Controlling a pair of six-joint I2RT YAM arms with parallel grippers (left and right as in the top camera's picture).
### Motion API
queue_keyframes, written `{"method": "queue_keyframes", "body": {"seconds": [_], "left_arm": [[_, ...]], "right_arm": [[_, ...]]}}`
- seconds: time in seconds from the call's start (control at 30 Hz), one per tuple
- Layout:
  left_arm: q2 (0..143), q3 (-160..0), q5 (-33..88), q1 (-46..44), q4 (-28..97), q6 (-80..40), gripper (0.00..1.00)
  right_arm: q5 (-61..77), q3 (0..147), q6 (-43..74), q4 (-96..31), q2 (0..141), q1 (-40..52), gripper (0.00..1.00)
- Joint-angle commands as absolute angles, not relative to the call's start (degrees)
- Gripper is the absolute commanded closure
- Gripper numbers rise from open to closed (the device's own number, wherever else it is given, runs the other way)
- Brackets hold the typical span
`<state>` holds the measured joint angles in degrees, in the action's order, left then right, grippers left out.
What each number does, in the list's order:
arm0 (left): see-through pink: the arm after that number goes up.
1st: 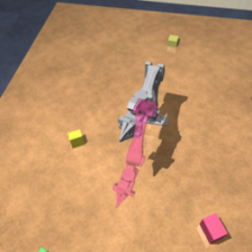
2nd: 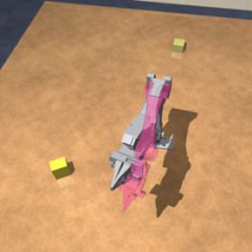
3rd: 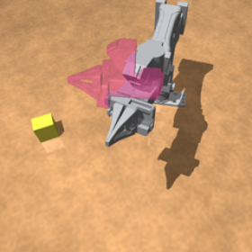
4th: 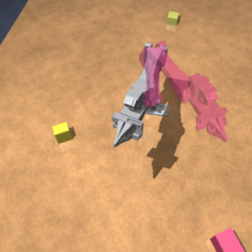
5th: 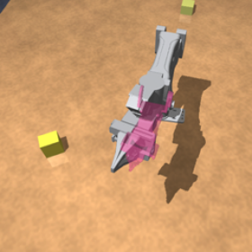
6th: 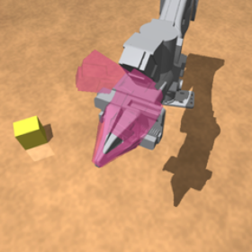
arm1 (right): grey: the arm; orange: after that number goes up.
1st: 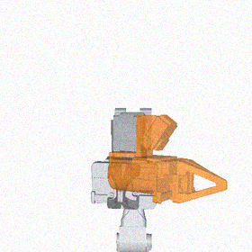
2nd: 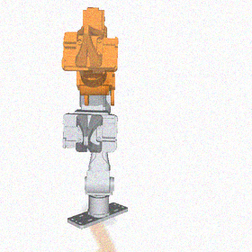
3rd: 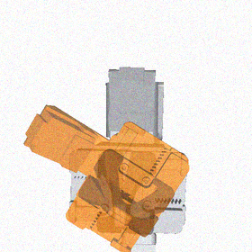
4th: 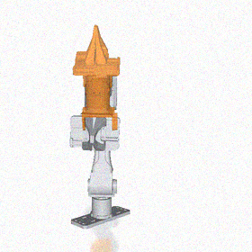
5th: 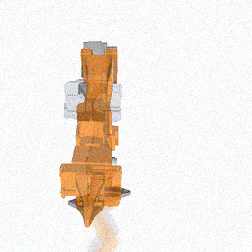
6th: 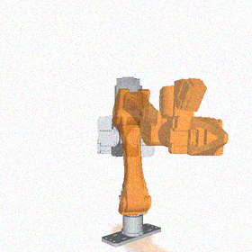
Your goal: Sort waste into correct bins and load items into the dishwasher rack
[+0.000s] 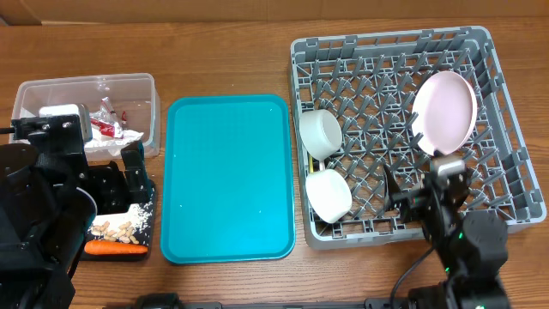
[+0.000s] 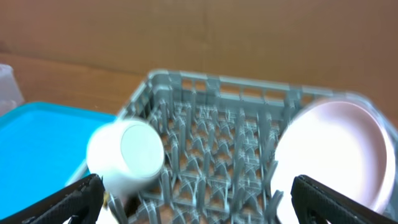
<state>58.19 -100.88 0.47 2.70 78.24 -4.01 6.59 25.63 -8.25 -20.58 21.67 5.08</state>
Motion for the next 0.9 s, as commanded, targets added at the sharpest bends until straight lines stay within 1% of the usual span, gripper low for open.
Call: {"method": "queue_keyframes", "body": {"seconds": [0.0, 0.07, 0.27, 0.63, 0.87], "left_arm": [[58.2, -101.4, 1.1, 2.4, 78.2, -3.4, 0.0], [58.2, -101.4, 1.1, 2.4, 78.2, -3.4, 0.0], [58.2, -101.4, 1.1, 2.4, 78.2, -3.4, 0.0], [58.2, -101.4, 1.1, 2.4, 78.2, -3.4, 0.0], [58.2, -101.4, 1.1, 2.4, 78.2, -3.4, 0.0]], "right_arm": [[6.1, 17.6, -2.0, -19.5, 14.0, 2.6, 0.0], [6.1, 13.8, 0.2, -19.5, 9.7, 1.5, 0.0], [6.3, 6.9, 0.3, -18.9, 0.4, 0.2, 0.0], [6.1, 0.3, 0.3, -3.8, 0.2, 0.2, 0.0], [5.8, 0.4, 0.3, -4.1, 0.2, 0.2, 0.0]]}}
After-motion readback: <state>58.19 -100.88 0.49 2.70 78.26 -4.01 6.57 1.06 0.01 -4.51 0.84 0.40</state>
